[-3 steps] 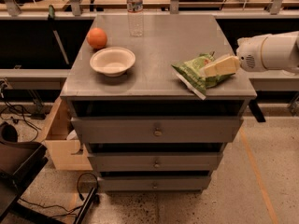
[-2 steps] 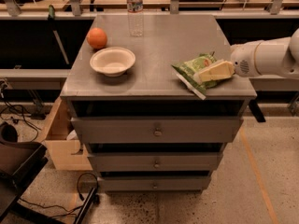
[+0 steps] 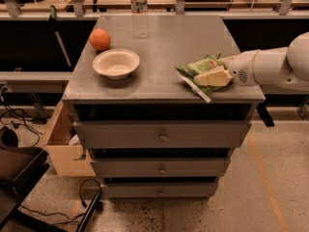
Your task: Move green jalapeno chip bag near water bottle
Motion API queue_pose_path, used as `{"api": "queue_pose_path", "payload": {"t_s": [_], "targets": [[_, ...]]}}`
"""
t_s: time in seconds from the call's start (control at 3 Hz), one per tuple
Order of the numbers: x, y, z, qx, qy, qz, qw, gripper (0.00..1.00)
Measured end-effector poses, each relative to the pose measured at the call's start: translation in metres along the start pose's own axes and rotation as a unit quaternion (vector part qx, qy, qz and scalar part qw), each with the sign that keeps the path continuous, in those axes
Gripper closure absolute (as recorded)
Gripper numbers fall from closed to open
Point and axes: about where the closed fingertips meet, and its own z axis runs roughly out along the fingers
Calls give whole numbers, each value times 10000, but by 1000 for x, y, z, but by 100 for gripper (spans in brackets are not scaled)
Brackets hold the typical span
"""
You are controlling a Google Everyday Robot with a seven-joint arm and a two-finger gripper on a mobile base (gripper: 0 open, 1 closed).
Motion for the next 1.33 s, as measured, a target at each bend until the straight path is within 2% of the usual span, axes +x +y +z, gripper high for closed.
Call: {"api": "queue_pose_path", "payload": {"t_s": [0.67,1.0,1.33], "targets": [[-1,3,3,-35,3,-11,10000,88],[-1,4,5,-52,4,-16,10000,100],[-1,4,5,-53,4,-16,10000,100]]}}
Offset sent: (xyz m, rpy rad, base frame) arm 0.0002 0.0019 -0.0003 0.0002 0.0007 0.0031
